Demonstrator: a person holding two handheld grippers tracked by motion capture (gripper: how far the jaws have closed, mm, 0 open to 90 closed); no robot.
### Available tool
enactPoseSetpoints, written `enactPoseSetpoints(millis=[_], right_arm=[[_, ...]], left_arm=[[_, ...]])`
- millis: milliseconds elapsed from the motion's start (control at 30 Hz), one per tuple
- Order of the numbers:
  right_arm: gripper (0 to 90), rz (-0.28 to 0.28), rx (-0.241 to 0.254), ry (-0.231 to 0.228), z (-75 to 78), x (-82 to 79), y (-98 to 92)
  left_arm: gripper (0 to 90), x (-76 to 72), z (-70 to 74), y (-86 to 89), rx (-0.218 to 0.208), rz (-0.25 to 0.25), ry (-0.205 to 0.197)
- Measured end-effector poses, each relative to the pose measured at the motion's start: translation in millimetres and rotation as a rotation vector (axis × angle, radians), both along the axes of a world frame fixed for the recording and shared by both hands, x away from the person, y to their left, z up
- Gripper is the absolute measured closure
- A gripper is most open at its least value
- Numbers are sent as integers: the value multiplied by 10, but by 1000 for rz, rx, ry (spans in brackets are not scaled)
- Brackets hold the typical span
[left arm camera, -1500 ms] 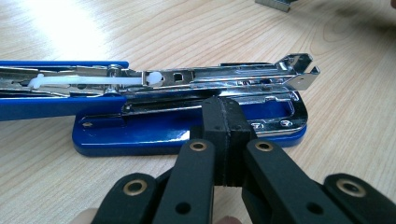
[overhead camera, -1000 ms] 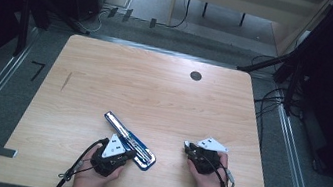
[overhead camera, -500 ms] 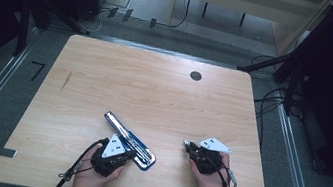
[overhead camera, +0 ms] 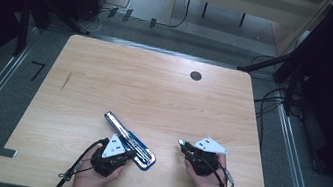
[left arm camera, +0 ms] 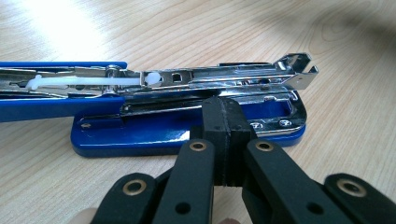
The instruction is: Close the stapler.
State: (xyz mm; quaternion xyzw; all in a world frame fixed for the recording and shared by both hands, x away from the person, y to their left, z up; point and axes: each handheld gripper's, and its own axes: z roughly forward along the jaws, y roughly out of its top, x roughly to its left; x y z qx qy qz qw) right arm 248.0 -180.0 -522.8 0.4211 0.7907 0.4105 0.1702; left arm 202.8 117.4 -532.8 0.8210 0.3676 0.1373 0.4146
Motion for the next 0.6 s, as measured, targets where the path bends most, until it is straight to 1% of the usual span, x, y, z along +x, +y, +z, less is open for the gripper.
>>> enactPoseSetpoints(millis=[133,200,600], right_arm=[[801,15,7,-6,31,-21,39],[801,31,17,-11,59,-45,78],[801,81,37,-13,149,-113,217]], left_arm=[[900,1,0,1,0,0,1],[900,1,0,1,-1,-1,1],[900,2,0,1,-1,-1,1]])
